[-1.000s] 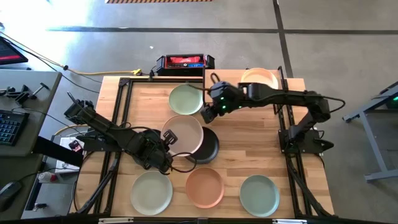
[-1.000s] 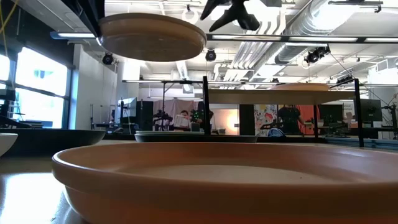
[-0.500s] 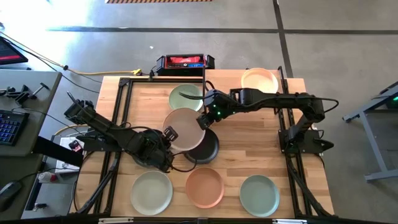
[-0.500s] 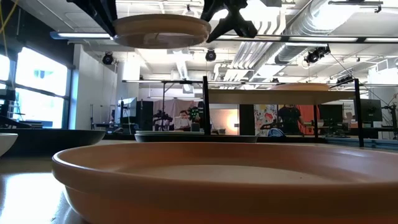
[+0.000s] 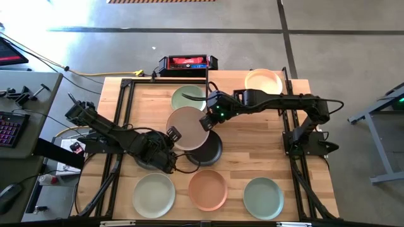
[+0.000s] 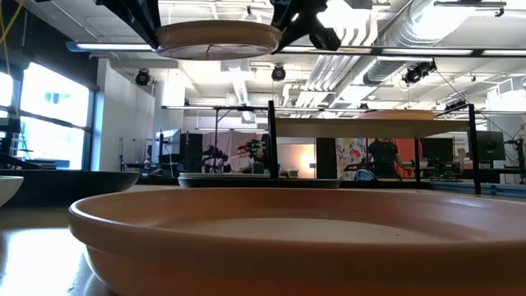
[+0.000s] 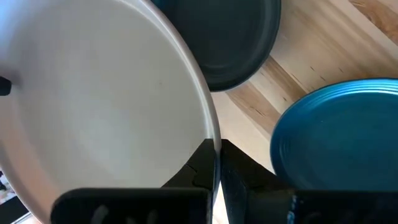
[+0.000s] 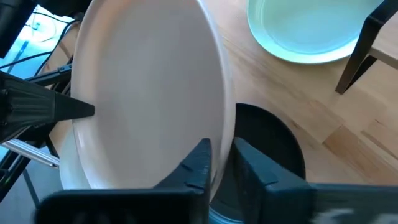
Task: Place and stack plates onto a shelf
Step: Stack the white plate on top of the light orange plate on the shelf
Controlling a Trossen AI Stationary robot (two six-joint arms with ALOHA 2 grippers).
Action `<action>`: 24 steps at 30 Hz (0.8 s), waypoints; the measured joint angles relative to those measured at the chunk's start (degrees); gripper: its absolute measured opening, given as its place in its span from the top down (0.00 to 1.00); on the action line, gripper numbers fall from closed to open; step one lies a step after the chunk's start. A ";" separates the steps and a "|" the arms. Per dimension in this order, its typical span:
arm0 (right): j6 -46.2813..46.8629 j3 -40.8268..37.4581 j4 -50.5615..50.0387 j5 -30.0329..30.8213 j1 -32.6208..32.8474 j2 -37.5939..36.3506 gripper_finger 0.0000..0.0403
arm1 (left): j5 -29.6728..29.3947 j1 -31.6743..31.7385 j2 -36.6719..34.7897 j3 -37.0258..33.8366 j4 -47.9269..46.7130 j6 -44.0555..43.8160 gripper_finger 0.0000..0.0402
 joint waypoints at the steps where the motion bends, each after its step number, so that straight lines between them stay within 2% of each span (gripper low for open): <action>1: 0.04 0.00 0.00 0.12 0.00 0.00 0.97 | -0.12 0.00 0.00 0.00 0.10 -0.01 1.00; 14: 1.32 -0.02 -0.04 0.73 -0.04 0.00 1.00 | -1.34 0.40 0.00 0.00 0.34 -1.05 0.96; 19: 1.41 -0.02 -0.02 0.67 -0.04 0.00 1.00 | 1.05 1.61 0.00 0.00 0.38 -4.82 0.95; 24: 1.53 -0.04 0.00 0.44 0.00 0.00 1.00 | 4.66 2.99 0.00 0.00 0.36 -10.00 0.88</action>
